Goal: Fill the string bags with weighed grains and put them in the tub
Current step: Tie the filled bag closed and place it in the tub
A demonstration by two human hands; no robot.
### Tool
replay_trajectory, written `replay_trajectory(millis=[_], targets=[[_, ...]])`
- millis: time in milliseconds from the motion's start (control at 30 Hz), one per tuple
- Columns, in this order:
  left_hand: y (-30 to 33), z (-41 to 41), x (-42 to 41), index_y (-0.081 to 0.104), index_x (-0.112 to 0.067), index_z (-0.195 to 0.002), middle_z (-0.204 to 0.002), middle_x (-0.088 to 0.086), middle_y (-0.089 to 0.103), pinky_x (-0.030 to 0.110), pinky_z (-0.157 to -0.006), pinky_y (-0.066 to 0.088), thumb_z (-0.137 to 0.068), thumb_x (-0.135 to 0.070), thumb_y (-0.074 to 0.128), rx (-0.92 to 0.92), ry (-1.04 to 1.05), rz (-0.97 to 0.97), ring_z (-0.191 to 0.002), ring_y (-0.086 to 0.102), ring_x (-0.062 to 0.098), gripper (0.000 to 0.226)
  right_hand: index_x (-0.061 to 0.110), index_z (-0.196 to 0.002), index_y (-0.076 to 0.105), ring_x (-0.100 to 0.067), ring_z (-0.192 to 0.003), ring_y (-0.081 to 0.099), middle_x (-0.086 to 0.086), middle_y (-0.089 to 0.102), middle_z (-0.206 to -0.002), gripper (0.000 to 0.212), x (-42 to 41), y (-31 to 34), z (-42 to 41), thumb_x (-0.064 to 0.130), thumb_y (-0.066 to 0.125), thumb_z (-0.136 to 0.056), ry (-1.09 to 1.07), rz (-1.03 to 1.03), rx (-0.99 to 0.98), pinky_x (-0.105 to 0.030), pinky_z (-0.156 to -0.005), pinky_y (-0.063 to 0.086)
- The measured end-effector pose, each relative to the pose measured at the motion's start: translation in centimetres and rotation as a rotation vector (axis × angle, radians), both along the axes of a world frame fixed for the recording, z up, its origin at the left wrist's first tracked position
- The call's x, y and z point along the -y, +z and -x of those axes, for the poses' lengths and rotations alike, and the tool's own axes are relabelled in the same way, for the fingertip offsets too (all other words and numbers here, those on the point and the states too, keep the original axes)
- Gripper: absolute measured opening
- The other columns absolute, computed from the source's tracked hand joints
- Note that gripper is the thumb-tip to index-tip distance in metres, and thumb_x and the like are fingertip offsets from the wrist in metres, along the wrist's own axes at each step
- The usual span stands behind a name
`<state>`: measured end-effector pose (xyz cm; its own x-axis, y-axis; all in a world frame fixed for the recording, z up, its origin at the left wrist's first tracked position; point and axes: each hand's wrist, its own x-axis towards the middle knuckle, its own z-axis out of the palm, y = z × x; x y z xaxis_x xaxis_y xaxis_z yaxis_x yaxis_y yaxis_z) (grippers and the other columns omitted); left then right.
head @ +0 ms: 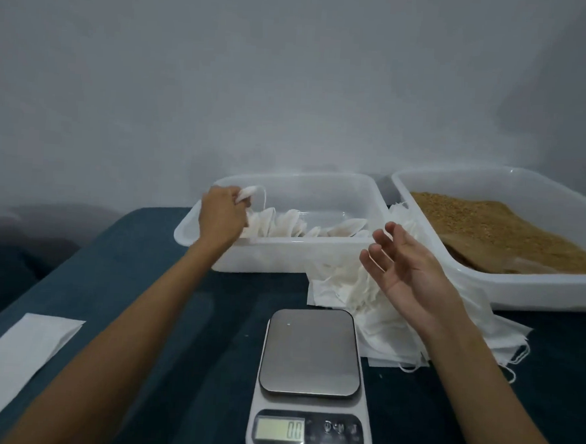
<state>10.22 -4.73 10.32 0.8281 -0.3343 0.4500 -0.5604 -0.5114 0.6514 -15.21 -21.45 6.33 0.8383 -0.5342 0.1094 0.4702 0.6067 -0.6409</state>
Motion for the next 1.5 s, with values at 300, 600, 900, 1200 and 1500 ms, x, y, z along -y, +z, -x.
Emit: replay_trajectory(millis=[300, 600, 900, 1200, 1500], targets=[[-0.4, -3.7, 0.1, 0.062, 0.0, -0.113, -0.108, 0.017, 0.067, 0.037, -0.081, 0.046, -0.095, -0.017, 0.071, -0.218, 0.108, -0.499, -0.1, 0.064, 0.033, 0.026, 0.013, -0.1, 0.067, -0.016, -0.075, 0.067, -0.005, 0.068, -0.092, 0.014, 1.1, 0.3, 0.6, 0.023, 0.06, -0.095, 0.009, -0.036, 0.073, -0.035, -0.079, 0.06], [-4.7, 10.2, 0.9, 0.056, -0.024, -0.066, -0.058, -0.011, 0.053, 0.027, -0.057, 0.039, -0.096, -0.037, 0.072, 0.131, -0.324, -0.44, -0.056, 0.049, 0.005, 0.036, 0.014, -0.101, 0.066, -0.015, -0.074, 0.067, -0.003, 0.069, -0.091, 0.015, 1.0, 0.5, 0.7, 0.026, 0.061, -0.094, 0.021, -0.037, 0.09, -0.034, -0.079, 0.06], [-6.7, 10.2, 2.9, 0.066, -0.018, -0.061, -0.062, -0.004, 0.06, 0.034, -0.071, 0.052, -0.086, -0.025, 0.084, -0.344, -0.315, -0.402, -0.064, 0.055, 0.013, 0.031, 0.013, -0.1, 0.065, -0.014, -0.073, 0.065, -0.003, 0.067, -0.091, 0.016, 0.6, 0.6, 0.7, 0.027, 0.06, -0.094, 0.03, -0.01, 0.07, -0.034, -0.08, 0.06], [-5.5, 10.0, 0.3, 0.072, -0.009, -0.086, -0.061, -0.004, 0.06, 0.019, -0.048, 0.046, -0.098, -0.014, 0.071, -0.661, -0.352, 0.32, -0.053, 0.052, 0.008, 0.013, 0.011, -0.098, 0.067, -0.017, -0.075, 0.065, -0.006, 0.069, -0.09, 0.015, -0.4, 0.5, 0.4, 0.024, 0.064, -0.091, 0.007, 0.156, -0.015, -0.034, -0.078, 0.059], [-5.4, 11.2, 2.3, 0.076, 0.002, -0.097, -0.095, 0.014, 0.079, 0.029, -0.07, 0.065, -0.095, -0.004, 0.072, -0.804, -0.367, 0.452, -0.075, 0.076, 0.026, 0.007, 0.012, -0.095, 0.072, -0.018, -0.075, 0.065, -0.008, 0.068, -0.091, 0.013, -0.9, 0.3, 0.3, 0.023, 0.067, -0.09, 0.017, 0.199, -0.09, -0.034, -0.078, 0.059]])
